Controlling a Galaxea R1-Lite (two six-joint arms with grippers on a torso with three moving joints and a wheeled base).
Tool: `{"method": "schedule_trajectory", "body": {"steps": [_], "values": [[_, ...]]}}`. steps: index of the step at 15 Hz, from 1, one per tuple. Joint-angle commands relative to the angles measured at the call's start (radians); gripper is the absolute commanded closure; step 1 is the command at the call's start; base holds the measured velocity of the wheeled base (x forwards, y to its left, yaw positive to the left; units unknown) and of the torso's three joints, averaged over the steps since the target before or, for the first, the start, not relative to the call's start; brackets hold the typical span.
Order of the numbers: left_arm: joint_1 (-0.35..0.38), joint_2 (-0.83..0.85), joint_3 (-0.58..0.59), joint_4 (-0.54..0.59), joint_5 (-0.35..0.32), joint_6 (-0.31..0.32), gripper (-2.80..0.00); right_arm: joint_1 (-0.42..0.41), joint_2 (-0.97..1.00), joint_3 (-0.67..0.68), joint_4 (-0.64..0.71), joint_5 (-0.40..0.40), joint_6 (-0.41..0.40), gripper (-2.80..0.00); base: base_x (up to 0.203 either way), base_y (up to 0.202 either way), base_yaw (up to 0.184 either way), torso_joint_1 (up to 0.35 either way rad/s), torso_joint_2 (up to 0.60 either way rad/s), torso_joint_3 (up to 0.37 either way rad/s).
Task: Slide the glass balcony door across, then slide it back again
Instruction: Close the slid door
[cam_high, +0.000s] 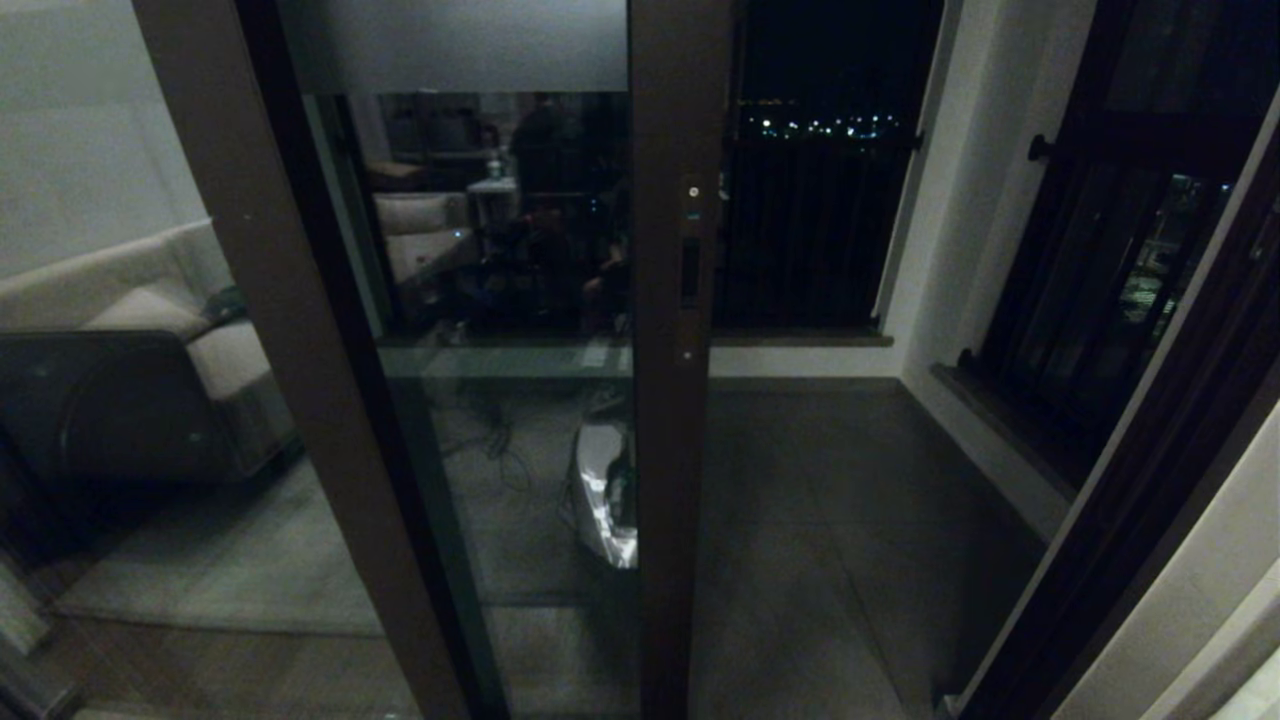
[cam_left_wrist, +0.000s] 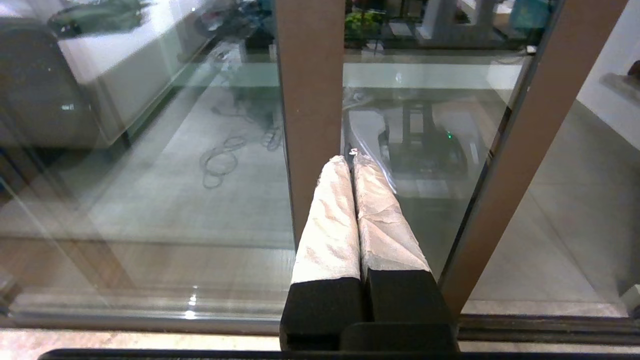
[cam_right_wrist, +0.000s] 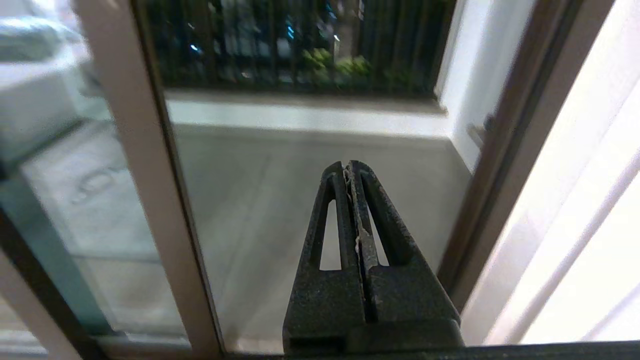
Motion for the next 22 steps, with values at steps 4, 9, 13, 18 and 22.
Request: {"method": "schedule_trajectory", "body": {"steps": [4,9,13,18,22], "values": [[0.0,0.0,0.0,0.0,0.0,0.0,0.0,0.0,0.321,-0.224,-0.004,0.091,0.005,0.0,0.0,0.0,0.0,0.0,0.0,0.0],[0.0,0.0,0.0,0.0,0.0,0.0,0.0,0.001,0.592,-0.393,-0.003,0.233,0.041,0.0,0.0,0.0,0.0,0.0,0.0,0.0],[0.0,0.0,0.0,0.0,0.0,0.0,0.0,0.026,0.738,-0.465,-0.002,0.287,0.109,0.0,0.0,0.0,0.0,0.0,0.0,0.0],[0.0,0.0,0.0,0.0,0.0,0.0,0.0,0.151,0.846,-0.582,-0.01,0.287,0.175,0.0,0.0,0.0,0.0,0.0,0.0,0.0],[0.0,0.0,0.0,0.0,0.0,0.0,0.0,0.225,0.931,-0.639,-0.004,0.281,0.234,0.0,0.0,0.0,0.0,0.0,0.0,0.0]]}}
